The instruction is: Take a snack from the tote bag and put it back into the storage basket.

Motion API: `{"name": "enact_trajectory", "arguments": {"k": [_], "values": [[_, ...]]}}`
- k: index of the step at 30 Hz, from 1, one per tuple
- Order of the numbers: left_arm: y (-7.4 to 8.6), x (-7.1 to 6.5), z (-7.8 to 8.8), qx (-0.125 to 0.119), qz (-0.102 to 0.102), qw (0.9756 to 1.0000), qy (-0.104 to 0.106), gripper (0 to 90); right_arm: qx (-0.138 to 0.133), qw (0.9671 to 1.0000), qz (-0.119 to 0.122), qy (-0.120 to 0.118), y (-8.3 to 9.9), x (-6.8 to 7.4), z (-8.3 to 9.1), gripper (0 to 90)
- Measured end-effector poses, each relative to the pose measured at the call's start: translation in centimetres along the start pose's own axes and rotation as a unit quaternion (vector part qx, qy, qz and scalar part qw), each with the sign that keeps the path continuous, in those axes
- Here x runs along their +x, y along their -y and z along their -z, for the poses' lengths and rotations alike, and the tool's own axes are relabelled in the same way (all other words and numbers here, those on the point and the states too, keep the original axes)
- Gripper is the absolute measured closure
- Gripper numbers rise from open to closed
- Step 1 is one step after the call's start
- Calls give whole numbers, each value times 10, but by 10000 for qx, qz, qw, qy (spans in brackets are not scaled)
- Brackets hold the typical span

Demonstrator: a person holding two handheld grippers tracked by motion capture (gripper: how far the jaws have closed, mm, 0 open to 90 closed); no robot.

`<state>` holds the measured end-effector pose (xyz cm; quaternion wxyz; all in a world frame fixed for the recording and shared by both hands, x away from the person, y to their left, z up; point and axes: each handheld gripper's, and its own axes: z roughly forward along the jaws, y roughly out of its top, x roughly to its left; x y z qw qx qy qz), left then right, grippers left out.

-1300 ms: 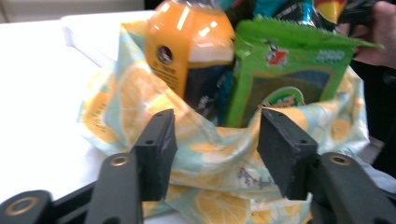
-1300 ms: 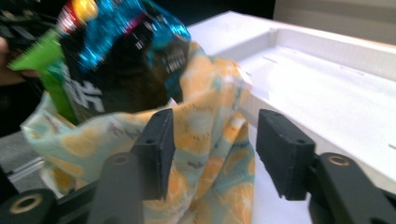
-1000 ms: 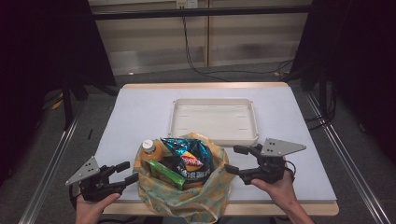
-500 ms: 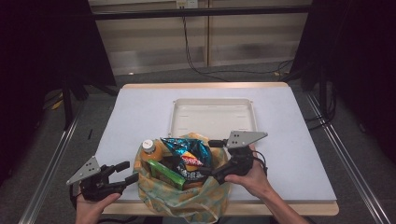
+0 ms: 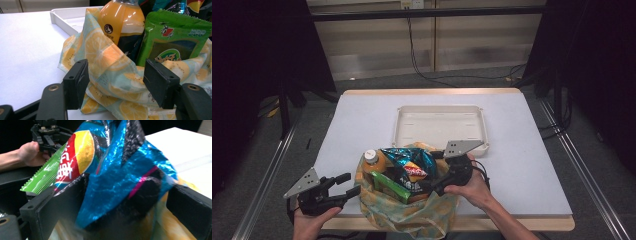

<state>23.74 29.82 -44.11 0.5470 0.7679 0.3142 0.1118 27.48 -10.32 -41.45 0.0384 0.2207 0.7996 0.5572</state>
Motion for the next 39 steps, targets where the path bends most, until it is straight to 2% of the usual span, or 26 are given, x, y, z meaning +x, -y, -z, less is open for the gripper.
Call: {"name": "enact_trajectory", "arguments": {"k": [1, 2, 5, 8, 12, 14, 15, 18, 19, 26, 29, 30, 33, 34, 35, 36, 37, 38, 39], "values": [[0, -1, -1, -52, 65, 10000, 14, 370, 0, 10000, 0, 0, 0, 0, 0, 20], [0, -1, -1, -48, 60, 10000, 17, 370, 34, 10000, 68, -15, -1, 0, -5, 9], [0, -1, -1, -43, 61, 10000, 21, 370, -5, 9999, 57, -84, -3, -1, -8, 9], [0, -1, -1, -43, 59, 10000, -14, 370, 1, 9999, 80, -87, -4, 0, -9, 54], [0, -1, -1, -35, 21, 10000, 75, 370, -98, 9999, 91, -26, -3, 0, -6, 230], [0, -1, 0, -36, 36, 10000, 47, 370, -107, 9999, 106, -7, -3, 0, -5, 319], [0, -1, 0, -24, 39, 10000, 23, 370, -107, 9999, 106, -7, -3, 0, -5, 319], [0, -1, 0, -23, 34, 10000, -21, 370, -131, 9999, 105, 15, -3, 0, -3, 400], [0, -1, 0, -29, 45, 10000, -16, 370, -183, 9998, 100, 44, -3, 0, -1, 451], [1, -1, 1, -29, 45, 10000, -23, 370, -363, 9993, 73, 73, -4, -3, 8, 651], [1, -1, 1, -46, 46, 10000, -20, 370, -436, 9990, 97, 71, -4, -2, 10, 791], [1, -1, 1, -47, 48, 10000, -21, 370, -449, 9989, 83, 71, -5, -2, 11, 802], [1, -1, 1, -40, 38, 10000, -26, 370, -427, 9990, 85, 66, -4, -3, 12, 805], [1, -2, 0, -104, 128, 9999, -30, 370, -412, 9991, 98, 64, -5, -3, 12, 794], [1, -1, 1, -36, 45, 10000, -31, 370, -396, 9991, 121, 82, -5, -3, 13, 753], [1, -1, 1, -35, 51, 10000, -32, 370, -422, 9990, 118, 52, -6, -4, 15, 679], [1, -1, 1, -39, 48, 10000, -35, 370, -438, 9989, 127, 42, -8, -4, 17, 568], [1, -1, 0, -34, 63, 10000, -44, 370, -441, 9989, 149, 107, -11, -4, 19, 475], [1, -1, 0, -23, 43, 10000, -46, 370, -460, 9987, 195, 137, -14, -4, 22, 424]]}}
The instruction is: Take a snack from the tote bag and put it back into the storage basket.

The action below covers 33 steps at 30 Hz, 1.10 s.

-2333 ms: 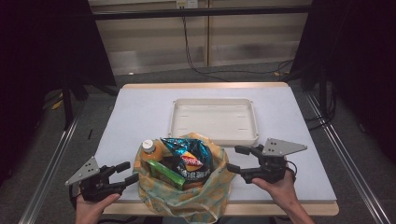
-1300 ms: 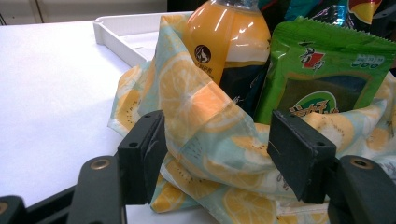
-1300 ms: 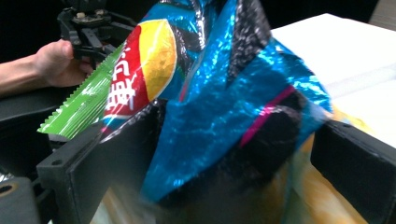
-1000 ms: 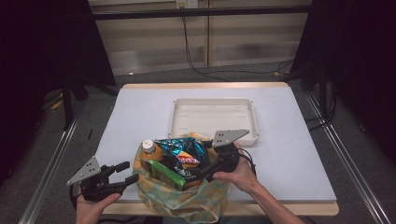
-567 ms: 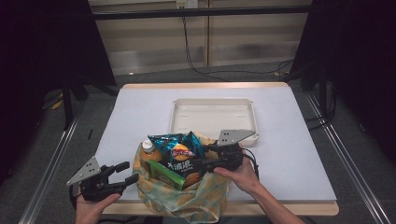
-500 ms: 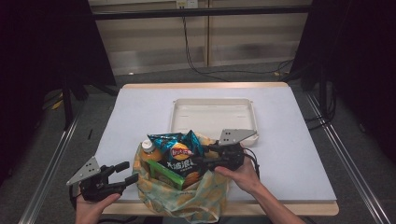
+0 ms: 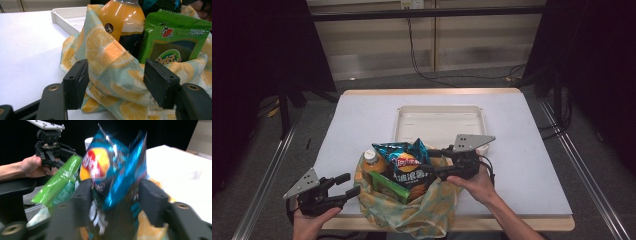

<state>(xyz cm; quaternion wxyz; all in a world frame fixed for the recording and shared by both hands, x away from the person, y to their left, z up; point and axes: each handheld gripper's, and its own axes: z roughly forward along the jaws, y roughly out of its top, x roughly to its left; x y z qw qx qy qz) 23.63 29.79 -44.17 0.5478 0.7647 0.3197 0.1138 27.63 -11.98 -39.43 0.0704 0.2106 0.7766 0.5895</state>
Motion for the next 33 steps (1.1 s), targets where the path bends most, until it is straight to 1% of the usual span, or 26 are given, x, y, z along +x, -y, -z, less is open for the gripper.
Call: {"name": "enact_trajectory", "arguments": {"k": [1, 3, 4, 5, 6, 7, 8, 9, 10, 13, 15, 16, 18, 21, 23, 24, 26, 27, 29, 30, 33], "values": [[0, 0, 0, 15, -11, 10000, -3, 370, -15, 10000, 35, -9, -2, -1, 1, 381], [0, 0, -1, 14, -32, 10000, 81, 370, -10, 10000, -15, -59, -9, -4, -2, 263], [0, -1, -1, 14, -12, 10000, -9, 370, 8, 10000, -4, -82, -12, -5, -4, 236], [0, -1, -1, 21, -21, 10000, -3, 370, 30, 9999, 8, -119, -15, -7, -6, 187], [0, 0, 0, 31, -43, 10000, 44, 370, 48, 9997, -45, -216, -17, -9, -8, 161], [0, 0, 0, 34, -32, 10000, -12, 370, 40, 9996, -43, -273, -20, -11, -10, 159], [0, 0, 0, 18, -4, 10000, -11, 370, -1, 9997, 28, -247, -21, -12, -13, 144], [0, 0, 0, 18, 11, 10000, -7, 370, 17, 9996, 36, -264, -22, -12, -16, 117], [0, 0, 0, 22, 10, 10000, -5, 370, 72, 9993, -6, -356, -23, -13, -20, 85], [0, 1, 0, -8, -33, 10000, 90, 370, 252, 9985, 28, -484, -21, -14, -31, 82], [0, 0, 0, 25, -49, 10000, 33, 370, 399, 9977, -46, -544, -18, -16, -38, 49], [0, -1, 0, 26, -41, 10000, 43, 370, 476, 9972, -80, -579, -16, -17, -41, 55], [0, -1, 0, 36, -55, 10000, 38, 370, 541, 9961, -112, -692, -12, -18, -46, 53], [0, -1, 0, 27, -57, 10000, 34, 370, 620, 9957, -51, -683, -11, -17, -51, 87], [0, -1, 1, 26, -61, 10000, 23, 370, 630, 9956, -21, -692, -11, -17, -50, 154], [0, -1, 1, 26, -59, 10000, 25, 370, 617, 9953, -18, -742, -11, -18, -49, 198], [0, -1, 0, 32, -51, 10000, 43, 370, 635, 9956, 21, -693, -11, -18, -47, 282], [0, 0, 0, 2, -53, 9999, 126, 370, 616, 9958, 38, -680, -11, -18, -46, 326], [0, 0, 0, 9, -54, 9999, 110, 370, 610, 9961, 33, -638, -11, -18, -45, 367], [0, -1, 0, 12, -51, 9999, 96, 370, 618, 9962, 70, -605, -12, -18, -44, 407], [0, -1, 0, 9, -52, 9999, 106, 370, 587, 9961, 96, -651, -12, -16, -44, 465]]}}
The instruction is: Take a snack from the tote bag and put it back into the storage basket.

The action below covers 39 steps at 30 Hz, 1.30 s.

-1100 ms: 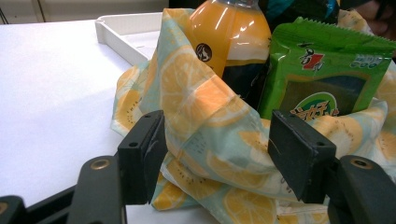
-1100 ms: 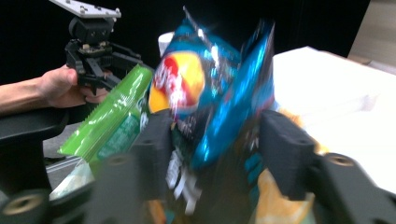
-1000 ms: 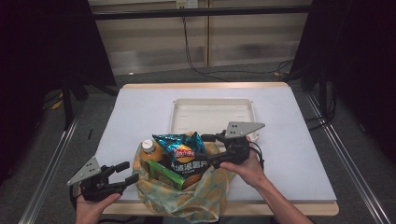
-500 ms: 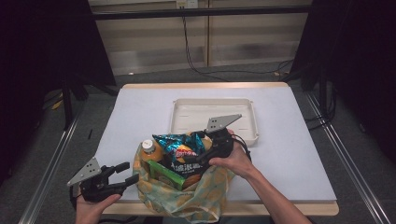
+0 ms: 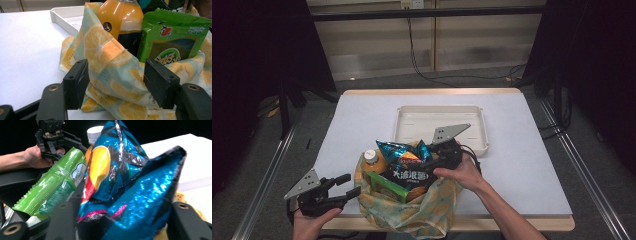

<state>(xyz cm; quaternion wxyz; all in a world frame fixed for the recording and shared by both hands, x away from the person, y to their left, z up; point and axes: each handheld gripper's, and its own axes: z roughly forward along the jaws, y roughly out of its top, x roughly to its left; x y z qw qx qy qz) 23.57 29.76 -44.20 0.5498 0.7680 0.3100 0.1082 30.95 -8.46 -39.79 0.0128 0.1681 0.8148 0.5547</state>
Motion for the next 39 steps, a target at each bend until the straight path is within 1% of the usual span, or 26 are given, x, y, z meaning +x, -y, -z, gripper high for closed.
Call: {"name": "enact_trajectory", "arguments": {"k": [1, 2, 3, 5, 6, 7, 9, 10, 13, 16, 17, 18, 22, 24, 27, 28, 29, 33, 34, 35, 37, 39], "values": [[0, 0, 0, -2, 2, 10000, 4, 370, -6, 10000, 14, -10, 0, 1, 0, 480], [0, -1, 1, 26, 12, 10000, -70, 370, -5, 10000, 22, -27, -1, 1, 1, 497], [0, 0, 1, 13, 5, 10000, -79, 370, -6, 10000, 28, -20, -1, 2, 2, 510], [0, 1, 0, -24, 12, 10000, 7, 370, -6, 10000, 40, -31, -1, 4, 2, 525], [0, 0, 1, 5, 8, 9999, -119, 370, -16, 10000, 38, -2, -2, 5, 3, 537], [0, -1, 1, 14, 9, 9999, -109, 370, -10, 10000, 28, -42, -2, 5, 3, 550], [0, -1, 1, 7, 14, 9999, -105, 370, -32, 10000, 20, 0, -3, 7, 4, 567], [0, 0, 1, 7, 14, 10000, -82, 370, -56, 10000, 24, -46, -3, 8, 5, 574], [0, -1, 1, -1, 32, 9999, -115, 370, -62, 10000, 8, -3, -5, 9, 8, 593], [0, -1, 1, -6, 28, 10000, -90, 370, -154, 9999, 37, 42, -7, 11, 13, 605], [0, -1, 1, -40, 70, 9999, -97, 370, -178, 9998, 30, 90, -9, 11, 15, 607], [0, -1, 1, -27, 35, 9999, -94, 369, -204, 9997, 33, 91, -9, 11, 16, 609], [-1, -1, 2, -88, 32, 9999, -94, 335, -291, 9995, 34, 130, -13, 10, 21, 612], [-1, 0, 2, -106, 56, 9999, -96, 298, -317, 9994, 63, 152, -15, 10, 23, 613], [-2, 0, 3, -150, 40, 9998, -132, 255, -349, 9992, 87, 199, -18, 11, 25, 614], [-2, 0, 3, -212, 100, 9996, -153, 246, -366, 9991, 84, 197, -18, 11, 25, 615], [-2, 0, 4, -194, 47, 9997, -167, 234, -400, 9989, 88, 209, -19, 10, 26, 614], [-2, 3, 6, -323, 157, 9992, -196, 176, -489, 9985, 98, 221, -23, 11, 30, 615], [-2, 3, 6, -325, 185, 9989, -272, 165, -494, 9984, 112, 242, -24, 11, 31, 615], [-2, 5, 7, -332, 188, 9989, -288, 146, -517, 9983, 120, 240, -25, 11, 31, 615], [-2, 5, 7, -344, 222, 9987, -298, 137, -538, 9981, 127, 283, -27, 12, 34, 616], [-2, 6, 7, -322, 213, 9986, -375, 122, -567, 9979, 123, 293, -30, 12, 36, 616]]}}
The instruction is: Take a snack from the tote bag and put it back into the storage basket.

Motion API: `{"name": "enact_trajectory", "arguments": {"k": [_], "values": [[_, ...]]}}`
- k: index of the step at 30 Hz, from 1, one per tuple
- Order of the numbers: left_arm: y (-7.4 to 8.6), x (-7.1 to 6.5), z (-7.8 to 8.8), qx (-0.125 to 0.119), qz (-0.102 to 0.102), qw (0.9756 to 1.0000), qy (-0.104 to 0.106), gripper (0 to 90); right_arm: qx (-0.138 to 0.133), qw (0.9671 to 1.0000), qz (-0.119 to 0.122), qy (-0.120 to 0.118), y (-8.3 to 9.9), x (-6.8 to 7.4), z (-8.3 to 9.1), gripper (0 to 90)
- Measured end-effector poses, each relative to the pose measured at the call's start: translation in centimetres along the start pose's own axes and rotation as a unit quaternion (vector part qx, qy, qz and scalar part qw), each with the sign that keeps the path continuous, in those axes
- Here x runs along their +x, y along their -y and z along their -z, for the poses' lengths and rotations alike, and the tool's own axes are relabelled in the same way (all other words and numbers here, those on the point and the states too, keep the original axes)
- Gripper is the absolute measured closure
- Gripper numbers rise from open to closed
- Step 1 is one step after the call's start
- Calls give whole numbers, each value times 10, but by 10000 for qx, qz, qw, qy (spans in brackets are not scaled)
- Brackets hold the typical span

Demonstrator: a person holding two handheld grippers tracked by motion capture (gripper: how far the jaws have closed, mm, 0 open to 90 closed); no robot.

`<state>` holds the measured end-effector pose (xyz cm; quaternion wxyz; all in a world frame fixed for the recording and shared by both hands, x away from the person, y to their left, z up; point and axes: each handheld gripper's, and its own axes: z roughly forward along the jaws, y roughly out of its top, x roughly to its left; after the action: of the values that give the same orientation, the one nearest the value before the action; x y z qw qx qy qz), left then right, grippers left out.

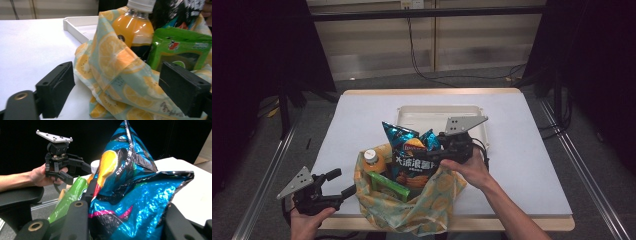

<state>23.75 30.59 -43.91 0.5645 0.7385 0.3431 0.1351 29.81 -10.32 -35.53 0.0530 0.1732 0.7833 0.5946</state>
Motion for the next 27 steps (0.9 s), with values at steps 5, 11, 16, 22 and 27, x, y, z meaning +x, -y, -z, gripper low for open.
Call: {"name": "enact_trajectory", "arguments": {"k": [5, 11, 16, 22, 27], "values": [[0, 0, 0, 72, -80, 9999, -18, 119, -59, 10000, 42, 51, -10, 2, 1, 618], [1, 1, -1, -1, 5, 9999, -144, 102, -137, 9997, 136, 138, -22, 3, 7, 620], [1, 0, -1, 8, 17, 9999, -145, 102, -224, 9993, 202, 204, -33, 3, 14, 621], [1, 3, -2, 86, 13, 10000, -25, 103, -285, 9988, 315, 248, -48, 6, 19, 623], [1, 2, -2, 94, -3, 10000, -30, 101, -329, 9983, 367, 294, -58, 7, 19, 627]]}}
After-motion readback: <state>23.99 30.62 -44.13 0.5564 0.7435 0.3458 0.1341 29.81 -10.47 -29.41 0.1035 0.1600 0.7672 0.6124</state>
